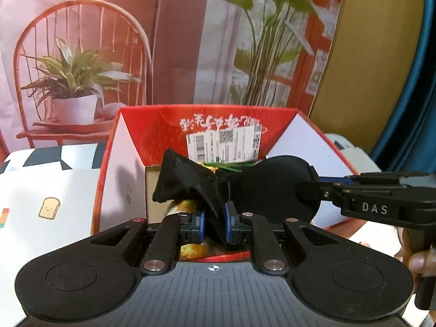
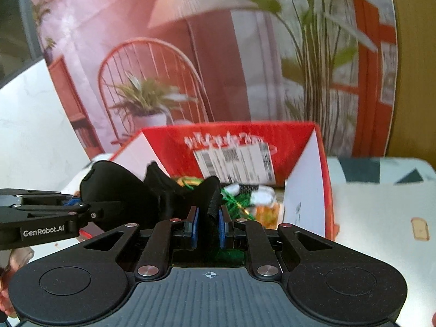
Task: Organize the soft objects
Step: 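Lift the eye mask with the left tool and carry it over the box, then open the left tool to drop the eye mask into the box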
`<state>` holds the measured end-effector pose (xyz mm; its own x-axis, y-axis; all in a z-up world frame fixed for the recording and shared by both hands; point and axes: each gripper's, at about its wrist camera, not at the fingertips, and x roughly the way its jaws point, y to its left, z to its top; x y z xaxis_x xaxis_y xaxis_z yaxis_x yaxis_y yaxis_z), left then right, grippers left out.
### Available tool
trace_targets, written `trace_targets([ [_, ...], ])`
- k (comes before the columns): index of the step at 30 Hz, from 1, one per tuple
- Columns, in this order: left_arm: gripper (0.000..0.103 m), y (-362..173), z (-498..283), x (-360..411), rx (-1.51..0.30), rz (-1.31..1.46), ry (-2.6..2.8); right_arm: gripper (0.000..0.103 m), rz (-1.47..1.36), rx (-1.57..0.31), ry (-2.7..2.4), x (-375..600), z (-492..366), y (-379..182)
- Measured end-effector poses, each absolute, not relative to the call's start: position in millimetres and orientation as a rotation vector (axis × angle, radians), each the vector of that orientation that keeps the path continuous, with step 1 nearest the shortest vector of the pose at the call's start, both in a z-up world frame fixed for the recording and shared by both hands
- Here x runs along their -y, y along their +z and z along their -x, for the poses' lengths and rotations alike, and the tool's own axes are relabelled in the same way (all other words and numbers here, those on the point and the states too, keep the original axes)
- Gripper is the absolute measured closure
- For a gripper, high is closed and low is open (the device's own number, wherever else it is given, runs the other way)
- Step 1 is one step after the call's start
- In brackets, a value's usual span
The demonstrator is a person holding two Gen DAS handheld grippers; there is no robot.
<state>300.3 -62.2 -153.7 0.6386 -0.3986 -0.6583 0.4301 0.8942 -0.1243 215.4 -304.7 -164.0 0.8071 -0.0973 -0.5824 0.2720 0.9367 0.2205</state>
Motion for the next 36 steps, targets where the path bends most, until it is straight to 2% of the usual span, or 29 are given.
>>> trace_targets([
  [14, 0.088, -164.8, -309.2, 73.1, -0.791, -0.072, -0.469, 0.089, -0.350, -0.661, -0.248, 318.9, -217.5, -184.9],
  [17, 0.085, -162.4, -308.3, 70.2, -0.783, -0.073, -0.468, 0.087, -0.320, -0.657, -0.253, 316.2, -215.5, -182.5],
  [19, 0.071, -159.1, -306.3, 69.6, -0.773, -0.085, -0.458, 0.085, -0.274, -0.651, -0.262, 312.0, -214.7, -179.4],
  [21, 0.050, -153.2, -302.6, 67.5, -0.746, -0.108, -0.441, 0.083, -0.229, -0.643, -0.275, 308.4, -214.3, -175.8],
  [23, 0.044, -146.2, -298.1, 62.9, -0.709, -0.116, -0.440, 0.080, -0.207, -0.631, -0.289, 306.3, -212.4, -172.1],
  [25, 0.033, -139.4, -295.1, 58.7, -0.686, -0.119, -0.429, 0.078, -0.183, -0.611, -0.304, 304.2, -209.9, -167.8],
  [27, 0.025, -132.4, -290.4, 52.7, -0.652, -0.112, -0.411, 0.071, -0.161, -0.589, -0.315, 302.2, -206.7, -163.1],
  [30, 0.017, -122.3, -282.2, 43.1, -0.612, -0.088, -0.393, 0.050, -0.137, -0.556, -0.324, 298.1, -199.8, -155.9],
  [34, 0.014, -113.7, -265.9, 33.3, -0.581, -0.073, -0.394, 0.031, -0.109, -0.510, -0.315, 288.0, -188.1, -148.3],
  [36, 0.011, -112.2, -253.5, 27.9, -0.567, -0.074, -0.397, 0.019, -0.098, -0.491, -0.312, 280.3, -180.8, -146.8],
])
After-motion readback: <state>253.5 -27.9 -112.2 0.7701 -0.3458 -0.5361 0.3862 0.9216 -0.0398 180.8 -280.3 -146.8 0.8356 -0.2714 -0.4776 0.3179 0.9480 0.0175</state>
